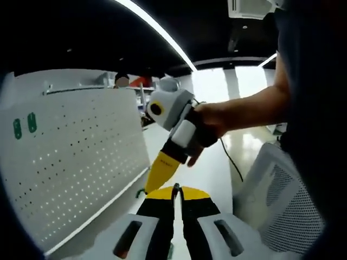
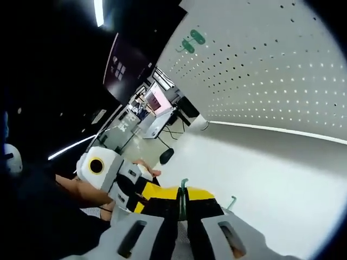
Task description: Insert the hook assembly into the mounting plate slot until the hook locks in place.
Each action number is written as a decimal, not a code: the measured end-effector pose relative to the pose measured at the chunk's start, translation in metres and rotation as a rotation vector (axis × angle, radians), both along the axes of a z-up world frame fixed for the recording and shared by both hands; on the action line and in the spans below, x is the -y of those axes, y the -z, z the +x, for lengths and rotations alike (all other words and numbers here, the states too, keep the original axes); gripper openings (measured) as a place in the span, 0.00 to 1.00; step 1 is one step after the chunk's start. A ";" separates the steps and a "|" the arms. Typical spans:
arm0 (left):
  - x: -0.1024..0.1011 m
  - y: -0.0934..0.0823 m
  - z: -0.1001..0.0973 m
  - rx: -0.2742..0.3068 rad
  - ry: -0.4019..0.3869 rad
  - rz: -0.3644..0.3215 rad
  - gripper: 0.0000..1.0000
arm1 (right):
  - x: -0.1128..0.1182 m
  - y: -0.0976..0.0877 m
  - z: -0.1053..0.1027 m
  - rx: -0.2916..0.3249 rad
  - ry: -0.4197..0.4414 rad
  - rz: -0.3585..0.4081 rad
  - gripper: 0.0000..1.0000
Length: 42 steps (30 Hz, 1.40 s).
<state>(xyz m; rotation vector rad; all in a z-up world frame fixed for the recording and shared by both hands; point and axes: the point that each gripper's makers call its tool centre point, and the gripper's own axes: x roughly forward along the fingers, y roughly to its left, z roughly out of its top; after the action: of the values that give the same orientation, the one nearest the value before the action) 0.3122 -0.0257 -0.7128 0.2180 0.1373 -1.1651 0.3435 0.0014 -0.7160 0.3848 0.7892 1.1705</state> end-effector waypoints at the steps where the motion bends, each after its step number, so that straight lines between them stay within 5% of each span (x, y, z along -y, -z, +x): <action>1: 0.001 0.000 0.000 -0.011 0.000 -0.009 0.05 | -0.002 -0.002 0.001 0.009 -0.001 0.018 0.00; 11: -0.010 -0.003 0.004 -0.094 -0.046 -0.089 0.08 | 0.001 -0.006 0.007 0.039 0.023 0.030 0.00; 22: -0.037 -0.016 0.027 -0.283 -0.176 -0.310 0.15 | 0.006 -0.020 0.019 0.113 0.075 0.053 0.00; 29: -0.040 0.001 0.035 -0.488 -0.235 -0.346 0.19 | 0.007 -0.028 0.024 0.191 0.098 0.053 0.00; 34: -0.034 0.001 0.036 -0.687 -0.236 -0.473 0.23 | 0.006 -0.032 0.026 0.236 0.101 0.052 0.00; 42: -0.033 0.001 0.042 -0.803 -0.243 -0.558 0.19 | 0.006 -0.036 0.022 0.304 0.091 0.050 0.00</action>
<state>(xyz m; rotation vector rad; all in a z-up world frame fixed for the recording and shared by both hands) 0.3539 0.0073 -0.7138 -0.7531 0.5165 -0.9490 0.3654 -0.0043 -0.6797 0.2724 0.4743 1.1323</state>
